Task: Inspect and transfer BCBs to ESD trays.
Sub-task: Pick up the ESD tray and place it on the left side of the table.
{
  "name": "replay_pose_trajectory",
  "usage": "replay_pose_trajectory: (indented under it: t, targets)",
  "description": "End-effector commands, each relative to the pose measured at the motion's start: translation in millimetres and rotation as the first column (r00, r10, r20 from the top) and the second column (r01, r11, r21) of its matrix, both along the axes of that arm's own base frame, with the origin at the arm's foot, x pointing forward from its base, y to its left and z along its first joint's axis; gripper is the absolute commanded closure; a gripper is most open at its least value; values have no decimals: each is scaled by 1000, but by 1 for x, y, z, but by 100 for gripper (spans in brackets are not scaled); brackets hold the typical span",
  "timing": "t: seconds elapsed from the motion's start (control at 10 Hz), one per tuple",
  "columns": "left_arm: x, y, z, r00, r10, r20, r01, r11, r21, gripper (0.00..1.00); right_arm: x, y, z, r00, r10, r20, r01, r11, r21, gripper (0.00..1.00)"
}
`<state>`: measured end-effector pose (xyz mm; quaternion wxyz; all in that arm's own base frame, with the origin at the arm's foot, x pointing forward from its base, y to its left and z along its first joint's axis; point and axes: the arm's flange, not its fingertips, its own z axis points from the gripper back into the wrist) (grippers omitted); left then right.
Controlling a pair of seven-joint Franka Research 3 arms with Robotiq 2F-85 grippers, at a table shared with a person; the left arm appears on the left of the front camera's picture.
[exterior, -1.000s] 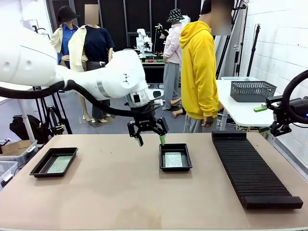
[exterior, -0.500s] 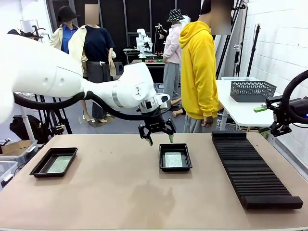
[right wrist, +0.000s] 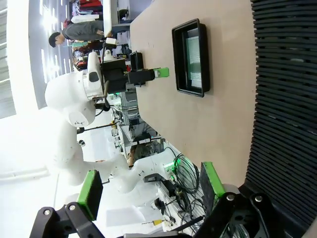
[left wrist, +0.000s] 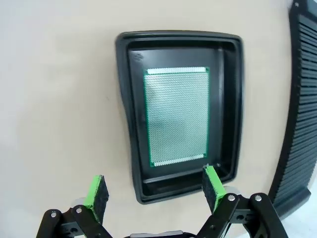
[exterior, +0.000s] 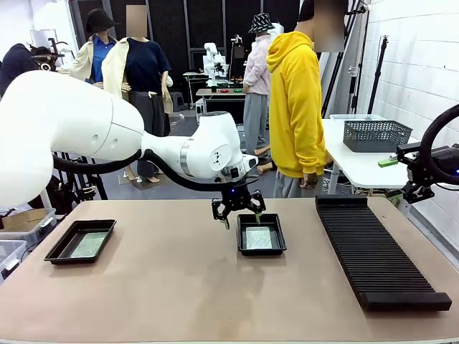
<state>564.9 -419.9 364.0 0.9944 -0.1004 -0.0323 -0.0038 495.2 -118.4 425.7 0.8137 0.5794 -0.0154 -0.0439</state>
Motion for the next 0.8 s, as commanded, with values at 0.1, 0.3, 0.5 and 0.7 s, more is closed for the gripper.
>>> replay_pose_trajectory:
  t: [0.1, 0.3, 0.5, 0.7]
  targets:
    - [17, 1, -7, 997, 75, 11, -75, 996, 53, 0, 0, 0, 1, 1000, -1, -2, 1, 1000, 0, 0]
    - [22, 4, -18, 996, 82, 19, -83, 995, 49, 0, 0, 0, 1, 1000, -1, -2, 1, 1000, 0, 0]
    - [22, 5, -26, 998, 63, 18, -64, 997, 41, 0, 0, 0, 1, 1000, -1, -2, 1, 1000, 0, 0]
    - [20, 4, -31, 999, 52, 16, -53, 998, 42, 0, 0, 0, 1, 1000, -1, -2, 1, 1000, 0, 0]
